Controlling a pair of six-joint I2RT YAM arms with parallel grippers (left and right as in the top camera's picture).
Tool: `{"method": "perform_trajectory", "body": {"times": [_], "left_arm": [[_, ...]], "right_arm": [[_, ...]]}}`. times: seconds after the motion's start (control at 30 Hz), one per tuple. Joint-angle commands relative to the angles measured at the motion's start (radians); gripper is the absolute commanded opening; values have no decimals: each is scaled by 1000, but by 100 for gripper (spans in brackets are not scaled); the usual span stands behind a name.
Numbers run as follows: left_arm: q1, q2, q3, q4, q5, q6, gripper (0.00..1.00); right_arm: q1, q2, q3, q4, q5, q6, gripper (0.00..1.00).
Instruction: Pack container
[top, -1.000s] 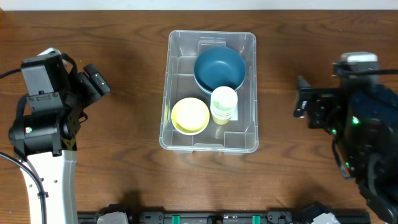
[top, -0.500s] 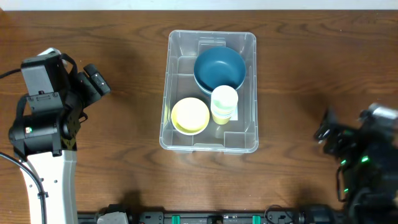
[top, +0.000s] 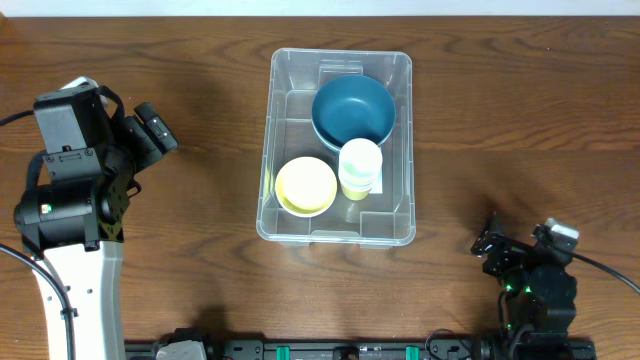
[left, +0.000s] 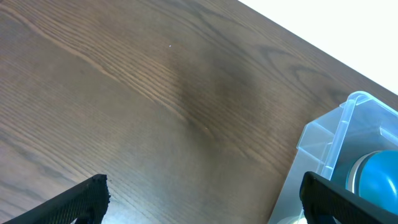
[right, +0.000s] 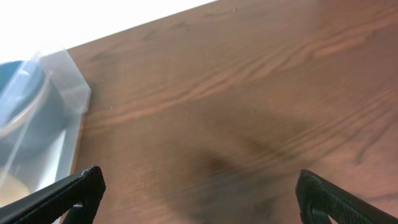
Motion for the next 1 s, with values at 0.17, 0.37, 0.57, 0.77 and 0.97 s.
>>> {"method": "perform_trajectory", "body": {"times": [0.17, 0.37, 0.57, 0.77, 0.97], "left_arm": [[5, -3, 17, -2, -8, -2, 98], [5, -3, 17, -2, -8, -2, 98], [5, -3, 17, -2, -8, -2, 98], [5, -3, 17, -2, -8, -2, 98], [5, -3, 17, -2, -8, -2, 98]], "right_arm": [[-8, -51, -91, 51, -11, 35, 99], [-8, -50, -92, 56, -11, 35, 99], [-8, -50, -92, 55, -11, 35, 99], [-8, -50, -92, 55, -11, 35, 99], [-8, -50, -92, 55, -11, 35, 99]]}}
